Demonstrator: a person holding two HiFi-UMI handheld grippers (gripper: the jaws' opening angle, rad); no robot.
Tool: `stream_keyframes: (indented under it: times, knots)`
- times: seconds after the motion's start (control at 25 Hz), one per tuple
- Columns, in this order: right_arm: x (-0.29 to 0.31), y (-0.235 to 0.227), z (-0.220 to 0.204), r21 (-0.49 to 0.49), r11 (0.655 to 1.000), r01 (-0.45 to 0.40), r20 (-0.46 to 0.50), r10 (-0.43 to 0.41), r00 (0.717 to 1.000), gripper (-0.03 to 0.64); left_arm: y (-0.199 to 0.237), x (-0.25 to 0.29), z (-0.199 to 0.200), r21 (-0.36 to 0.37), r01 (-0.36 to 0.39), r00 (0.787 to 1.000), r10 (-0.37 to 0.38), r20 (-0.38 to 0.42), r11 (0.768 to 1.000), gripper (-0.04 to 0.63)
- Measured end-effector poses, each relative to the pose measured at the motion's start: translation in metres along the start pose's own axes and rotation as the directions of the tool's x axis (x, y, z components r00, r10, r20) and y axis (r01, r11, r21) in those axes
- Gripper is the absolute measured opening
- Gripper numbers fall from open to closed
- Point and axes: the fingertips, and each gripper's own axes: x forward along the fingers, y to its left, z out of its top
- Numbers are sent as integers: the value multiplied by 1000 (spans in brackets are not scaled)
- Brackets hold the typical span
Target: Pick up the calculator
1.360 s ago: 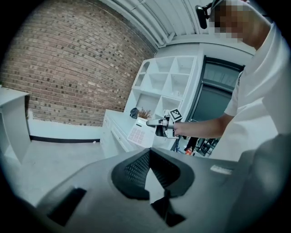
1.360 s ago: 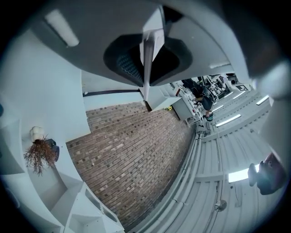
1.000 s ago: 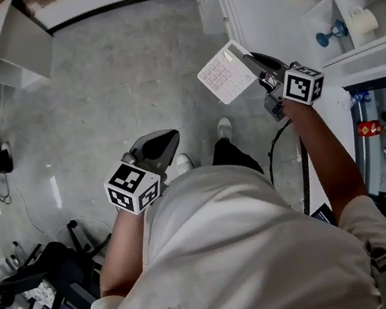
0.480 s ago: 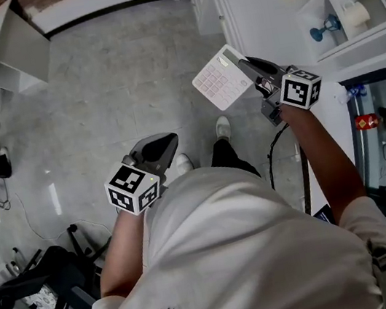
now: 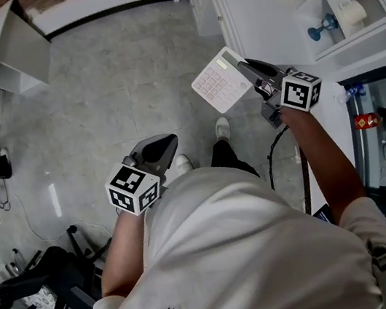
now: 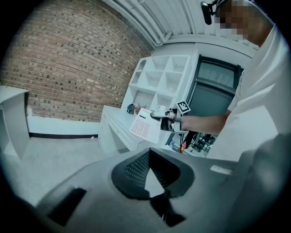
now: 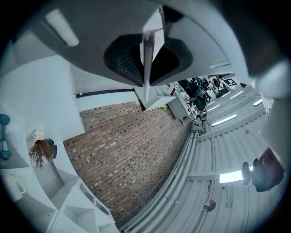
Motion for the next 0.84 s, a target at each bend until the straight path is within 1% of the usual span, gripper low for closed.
stream_keyframes:
  times: [0.84]
  knots:
    - [-16, 6, -1, 5, 1000, -14, 12, 14, 1000, 57, -11, 1, -5, 7, -2, 1000, 2, -2, 1000, 6]
